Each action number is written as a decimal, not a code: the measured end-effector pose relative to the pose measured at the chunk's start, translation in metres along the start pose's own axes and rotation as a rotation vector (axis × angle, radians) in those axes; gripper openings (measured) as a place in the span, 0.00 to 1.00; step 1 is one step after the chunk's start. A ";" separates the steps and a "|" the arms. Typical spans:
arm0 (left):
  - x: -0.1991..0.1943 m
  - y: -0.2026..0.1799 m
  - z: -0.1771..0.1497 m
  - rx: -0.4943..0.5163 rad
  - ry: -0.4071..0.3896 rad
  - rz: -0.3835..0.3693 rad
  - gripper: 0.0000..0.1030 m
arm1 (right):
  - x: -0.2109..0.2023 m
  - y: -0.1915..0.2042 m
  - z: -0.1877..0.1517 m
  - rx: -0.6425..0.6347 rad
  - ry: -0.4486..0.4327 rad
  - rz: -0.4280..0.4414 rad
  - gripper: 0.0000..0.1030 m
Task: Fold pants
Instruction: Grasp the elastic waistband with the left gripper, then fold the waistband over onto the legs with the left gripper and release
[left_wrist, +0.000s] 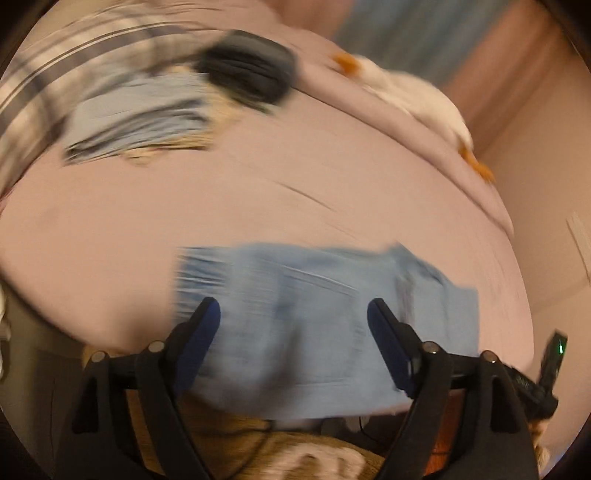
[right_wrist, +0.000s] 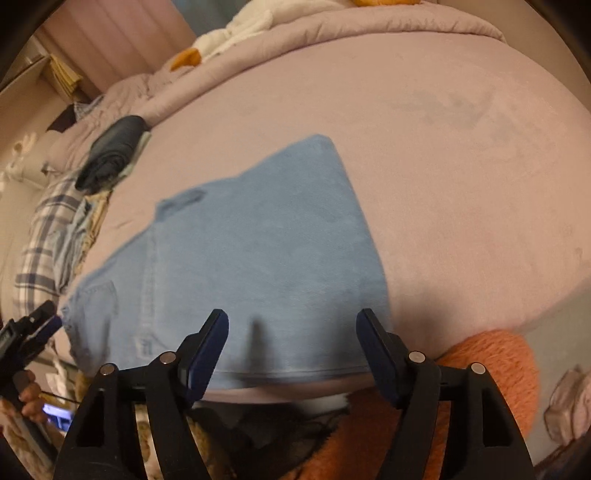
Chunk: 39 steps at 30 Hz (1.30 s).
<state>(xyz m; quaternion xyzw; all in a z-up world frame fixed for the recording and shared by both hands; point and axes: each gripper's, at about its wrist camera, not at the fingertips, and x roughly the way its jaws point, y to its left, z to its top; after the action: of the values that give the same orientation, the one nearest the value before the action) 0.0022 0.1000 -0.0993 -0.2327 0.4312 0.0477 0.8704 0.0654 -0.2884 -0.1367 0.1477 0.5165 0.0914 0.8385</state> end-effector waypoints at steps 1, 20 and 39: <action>0.000 0.014 -0.003 -0.040 0.003 0.009 0.83 | 0.000 0.004 0.002 -0.007 -0.008 -0.006 0.69; 0.047 0.065 -0.039 -0.218 0.082 -0.106 0.72 | 0.018 0.043 0.002 -0.089 0.050 -0.037 0.70; -0.011 -0.030 0.002 -0.120 0.036 -0.364 0.28 | 0.016 0.039 0.001 -0.057 0.050 -0.030 0.70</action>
<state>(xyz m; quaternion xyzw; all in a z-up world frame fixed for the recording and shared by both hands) 0.0052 0.0752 -0.0783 -0.3593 0.3941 -0.0890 0.8412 0.0739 -0.2467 -0.1361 0.1139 0.5364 0.0972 0.8306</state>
